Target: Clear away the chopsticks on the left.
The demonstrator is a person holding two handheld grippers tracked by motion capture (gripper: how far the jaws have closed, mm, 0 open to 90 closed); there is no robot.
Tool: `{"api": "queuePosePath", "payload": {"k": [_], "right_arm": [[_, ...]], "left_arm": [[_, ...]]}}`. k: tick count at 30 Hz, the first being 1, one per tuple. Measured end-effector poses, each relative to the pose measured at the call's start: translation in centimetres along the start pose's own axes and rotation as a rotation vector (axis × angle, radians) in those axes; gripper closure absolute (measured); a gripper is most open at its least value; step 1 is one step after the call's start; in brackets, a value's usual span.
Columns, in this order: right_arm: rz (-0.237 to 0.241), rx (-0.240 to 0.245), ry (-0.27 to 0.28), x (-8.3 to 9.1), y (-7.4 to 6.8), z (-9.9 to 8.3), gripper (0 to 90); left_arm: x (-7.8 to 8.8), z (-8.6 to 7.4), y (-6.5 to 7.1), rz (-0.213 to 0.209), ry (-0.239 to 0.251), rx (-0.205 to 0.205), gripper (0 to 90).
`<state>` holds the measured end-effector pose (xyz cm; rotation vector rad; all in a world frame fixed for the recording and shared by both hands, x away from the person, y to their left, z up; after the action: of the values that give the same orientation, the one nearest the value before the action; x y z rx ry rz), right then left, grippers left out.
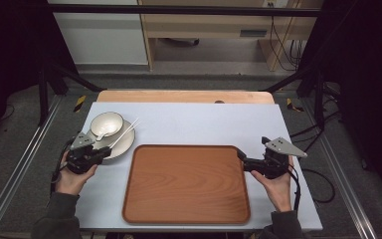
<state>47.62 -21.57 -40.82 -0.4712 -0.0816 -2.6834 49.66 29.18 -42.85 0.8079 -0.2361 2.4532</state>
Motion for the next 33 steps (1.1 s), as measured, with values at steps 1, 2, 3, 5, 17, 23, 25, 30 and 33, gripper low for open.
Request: {"api": "queuePosePath", "payload": {"k": [1,2,3,5,17,23,25,30,33], "right_arm": [[-0.002,0.000,-0.002,0.0,0.0,0.0,4.4],[-0.003,0.003,-0.003,0.0,0.0,0.0,4.4],[-0.006,0.002,-0.002,0.0,0.1,0.0,4.4],[-0.006,0.002,-0.002,0.0,0.1,0.0,4.4],[-0.004,-0.002,0.003,0.3,-0.1,0.1,4.5],[0.001,0.001,-0.001,0.2,-0.2,0.1,4.5],[0.001,0.001,-0.005,0.1,-0.3,0.1,4.5],[0.007,0.002,-0.002,0.1,-0.3,0.1,4.6],[0.010,-0.001,-0.003,0.1,-0.3,0.0,4.6]], "left_arm": [[0.1,0.1,0.3,0.003,0.004,0.004,84.0],[0.3,0.2,0.6,0.011,0.010,0.008,84.0],[0.4,0.3,0.9,0.017,0.013,0.011,83.9],[0.6,0.5,1.7,0.044,0.022,0.006,83.9],[0.9,0.7,5.3,0.071,0.055,0.040,84.4],[1.3,0.3,6.3,0.099,0.069,0.087,84.4],[1.3,0.2,6.8,0.123,0.076,0.104,84.4],[1.1,-0.6,8.8,0.179,0.100,0.155,84.3],[0.9,-1.2,9.9,0.198,0.126,0.202,84.4]]}}
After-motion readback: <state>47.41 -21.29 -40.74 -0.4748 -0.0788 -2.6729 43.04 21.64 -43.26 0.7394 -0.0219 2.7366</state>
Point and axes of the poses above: each handheld gripper's, and its own axes: x roughly backward along the jaws, z roughly out of its top, y roughly to its right, the point moved 3 cm from there along -x, roughly forward along the jaws, and after that the axes turned 2 degrees about -z, right-handed, at the moved point
